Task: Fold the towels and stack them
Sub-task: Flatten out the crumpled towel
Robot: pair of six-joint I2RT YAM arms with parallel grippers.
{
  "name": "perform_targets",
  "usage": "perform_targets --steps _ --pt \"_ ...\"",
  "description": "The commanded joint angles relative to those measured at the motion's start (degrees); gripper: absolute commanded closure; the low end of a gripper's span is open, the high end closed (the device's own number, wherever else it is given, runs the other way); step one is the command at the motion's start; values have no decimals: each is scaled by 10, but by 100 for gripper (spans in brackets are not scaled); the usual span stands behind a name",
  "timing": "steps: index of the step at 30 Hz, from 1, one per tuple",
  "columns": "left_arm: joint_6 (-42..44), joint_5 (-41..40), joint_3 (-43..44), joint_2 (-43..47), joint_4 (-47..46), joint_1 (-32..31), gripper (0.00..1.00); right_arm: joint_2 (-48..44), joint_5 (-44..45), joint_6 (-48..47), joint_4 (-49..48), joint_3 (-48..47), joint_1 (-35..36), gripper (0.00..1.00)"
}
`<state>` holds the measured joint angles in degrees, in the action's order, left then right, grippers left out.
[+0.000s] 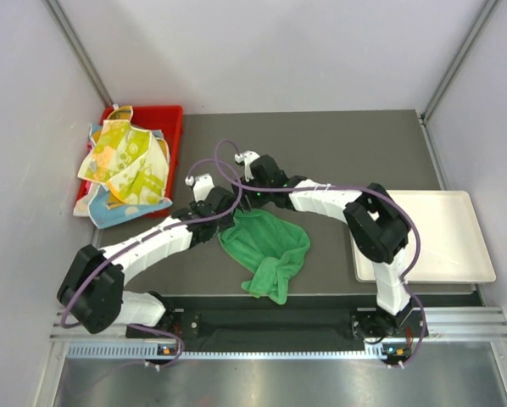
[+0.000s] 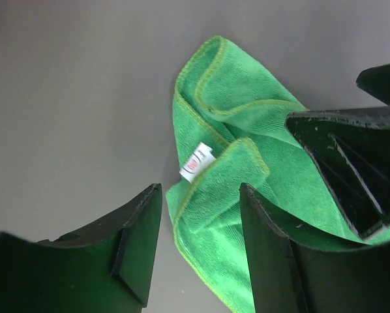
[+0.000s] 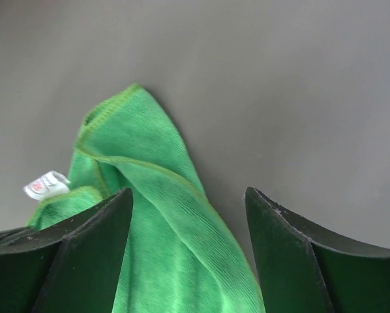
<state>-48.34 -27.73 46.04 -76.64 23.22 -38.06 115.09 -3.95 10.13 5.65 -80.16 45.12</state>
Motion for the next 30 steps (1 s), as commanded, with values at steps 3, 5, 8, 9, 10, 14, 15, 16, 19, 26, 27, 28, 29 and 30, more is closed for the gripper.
perform_targets --steps 3,5,8,9,10,14,15,16,19,26,27,28,29,30 --pt "36 50 -23 -8 -82 25 44 19 -45 3 -17 -41 15 30" --pt "41 55 -24 -13 -88 28 44 25 -49 9 -20 -45 15 30" --pt "47 63 -31 -25 -100 35 46 32 -55 11 -20 -51 16 30" --pt "49 66 -34 -26 -106 38 46 35 -57 11 -22 -53 15 30" --pt "50 67 -37 -27 -113 40 46 39 -61 12 -22 -55 15 30" --pt "48 72 -46 -33 -119 45 50 51 -68 12 -20 -62 15 30" --pt "47 70 -47 -36 -120 46 53 53 -68 13 -22 -62 15 30" --pt "45 69 -53 -37 -120 48 54 54 -67 14 -22 -61 15 30" --pt "40 74 -65 -39 -128 50 60 58 -61 15 -21 -59 15 30" --pt "30 72 -82 -33 -142 52 83 65 -49 17 -18 -61 15 37" --pt "29 72 -84 -30 -142 52 84 65 -44 18 -16 -61 14 38" --pt "25 69 -88 -27 -140 52 86 65 -41 21 -15 -59 14 39" --pt "22 60 -90 -21 -138 51 92 65 -39 23 -15 -57 12 43" --pt "14 52 -92 -17 -129 53 94 61 -35 25 -16 -52 9 45"
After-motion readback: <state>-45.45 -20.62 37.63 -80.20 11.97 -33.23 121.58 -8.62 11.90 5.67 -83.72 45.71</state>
